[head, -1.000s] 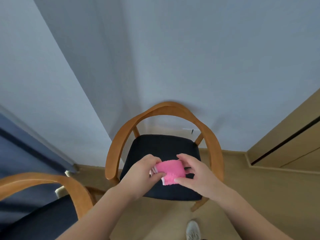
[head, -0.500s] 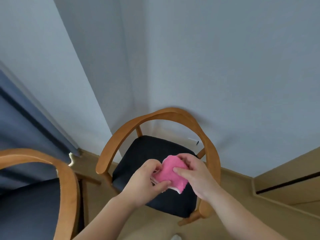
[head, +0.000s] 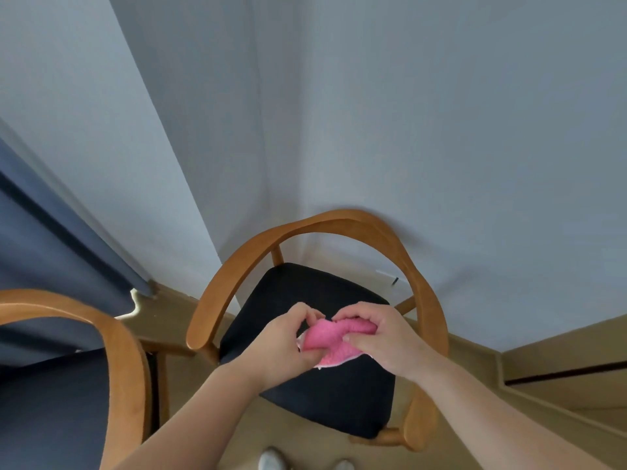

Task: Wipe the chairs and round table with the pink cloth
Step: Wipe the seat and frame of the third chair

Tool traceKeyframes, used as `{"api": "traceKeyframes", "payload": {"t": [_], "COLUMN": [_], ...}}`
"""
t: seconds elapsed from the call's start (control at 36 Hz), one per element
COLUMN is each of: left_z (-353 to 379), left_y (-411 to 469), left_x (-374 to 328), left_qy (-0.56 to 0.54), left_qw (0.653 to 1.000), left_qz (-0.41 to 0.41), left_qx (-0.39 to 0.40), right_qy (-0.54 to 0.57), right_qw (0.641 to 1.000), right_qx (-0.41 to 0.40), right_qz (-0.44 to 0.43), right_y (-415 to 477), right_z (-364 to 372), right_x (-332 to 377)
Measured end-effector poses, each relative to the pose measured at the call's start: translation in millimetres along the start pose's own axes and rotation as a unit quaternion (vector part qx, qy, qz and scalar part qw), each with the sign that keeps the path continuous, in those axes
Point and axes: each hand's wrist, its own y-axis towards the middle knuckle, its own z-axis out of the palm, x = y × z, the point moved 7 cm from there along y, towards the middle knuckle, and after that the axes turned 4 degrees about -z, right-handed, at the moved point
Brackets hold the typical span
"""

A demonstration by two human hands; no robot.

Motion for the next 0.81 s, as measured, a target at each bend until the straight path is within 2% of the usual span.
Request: {"api": "traceKeyframes", "payload": {"t": [0.11,0.33,0.44,0.53,0.61,0.72,0.81], "left_z": [-12,-32,-35,-33,-24,-7,8], "left_y": [27,104,157,205,253,305,335], "left_x": [15,43,63,83,103,125,135], "left_qy": [-0.036,0.015,0.056,0.06,0.059,0.047,0.007], "left_qw": [0.999,0.994,0.983,0.976,0.974,0.971,0.969], "left_qz": [-0.004,-0.012,-0.029,-0.041,-0.041,-0.037,-0.031], "left_qx": [-0.024,-0.111,-0.175,-0.206,-0.216,-0.232,-0.244], "right_qy": [-0.088,-0.257,-0.376,-0.462,-0.485,-0.559,-0.639], "right_qw": [0.994,0.95,0.905,0.865,0.841,0.769,0.698], "right_qx": [-0.064,-0.152,-0.092,-0.03,0.02,0.028,0.059], "right_qz": [-0.023,-0.091,-0.176,-0.194,-0.24,-0.309,-0.317], "right_y": [26,95,145,192,232,280,302], "right_z": [-8,-30,-31,-32,-31,-45,-53], "right_x": [-6,-27,-53,-94,-125,-163,-193]}}
